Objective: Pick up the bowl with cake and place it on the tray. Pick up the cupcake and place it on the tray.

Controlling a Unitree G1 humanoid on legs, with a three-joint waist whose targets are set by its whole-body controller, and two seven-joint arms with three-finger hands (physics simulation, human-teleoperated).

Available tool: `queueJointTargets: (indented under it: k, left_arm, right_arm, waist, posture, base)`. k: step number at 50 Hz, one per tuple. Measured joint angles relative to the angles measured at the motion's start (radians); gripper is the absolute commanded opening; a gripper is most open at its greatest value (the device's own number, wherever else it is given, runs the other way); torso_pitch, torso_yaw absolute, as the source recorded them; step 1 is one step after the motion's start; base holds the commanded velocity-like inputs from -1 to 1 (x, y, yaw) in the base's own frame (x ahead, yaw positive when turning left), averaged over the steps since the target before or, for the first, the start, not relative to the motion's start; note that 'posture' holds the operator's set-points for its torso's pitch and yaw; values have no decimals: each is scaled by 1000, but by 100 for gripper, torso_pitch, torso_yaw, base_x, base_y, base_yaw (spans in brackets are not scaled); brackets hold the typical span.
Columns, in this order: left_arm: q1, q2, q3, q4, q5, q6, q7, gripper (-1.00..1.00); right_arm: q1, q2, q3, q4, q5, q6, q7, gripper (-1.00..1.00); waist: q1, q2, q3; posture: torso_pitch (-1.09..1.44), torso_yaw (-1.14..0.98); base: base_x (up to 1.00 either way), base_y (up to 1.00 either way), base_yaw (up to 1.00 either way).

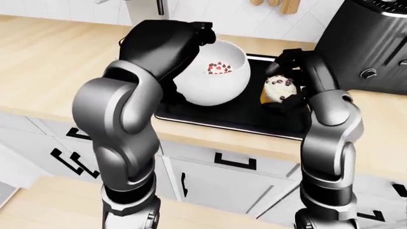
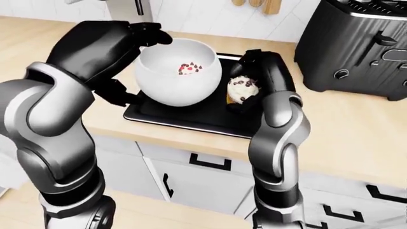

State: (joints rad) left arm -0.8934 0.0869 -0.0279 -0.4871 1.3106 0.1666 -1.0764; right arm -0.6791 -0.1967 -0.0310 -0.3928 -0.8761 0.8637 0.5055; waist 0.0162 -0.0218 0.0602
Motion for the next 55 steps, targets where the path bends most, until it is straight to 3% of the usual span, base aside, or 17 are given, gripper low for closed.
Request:
queueJointTargets:
  k: [7,10,14,34,45,55]
  left_arm:
    - [2,1,-1,5,-2,2,6,39]
    - [1,2,0,5,-3,2,4,38]
    - [-7,10,6,7,-9,4,6,37]
    - [-30,41,16,9,-35,21,-1,33]
    - [-29,38,15,4,-31,23,-2,33]
    - [-20,31,12,6,-31,17,4,31]
  right_arm:
    - [9,11,-7,30,-31,-39,-17,-95]
    - [14,16,-12,27,-35,-51,-21,-51]
    - [26,23,-9,43,-34,-65,-30,-27]
    - [52,43,3,48,-37,-87,-26,6]
    - [73,46,0,42,-32,-108,-33,44]
    - [65,33,-1,12,-44,-93,9,42]
  waist:
    - [2,0,3]
    - [2,-2,1]
    - [1,-3,-1]
    - [3,-1,0]
    - [2,-2,-4]
    - [2,-1,-1]
  posture:
    - [0,0]
    - [0,0]
    - [0,0]
    - [0,0]
    - [0,0]
    - [0,0]
  base:
    - [0,0,0]
    - [0,0,0]
    - [0,0,0]
    - [0,0,0]
    - [0,0,0]
    - [0,0,0]
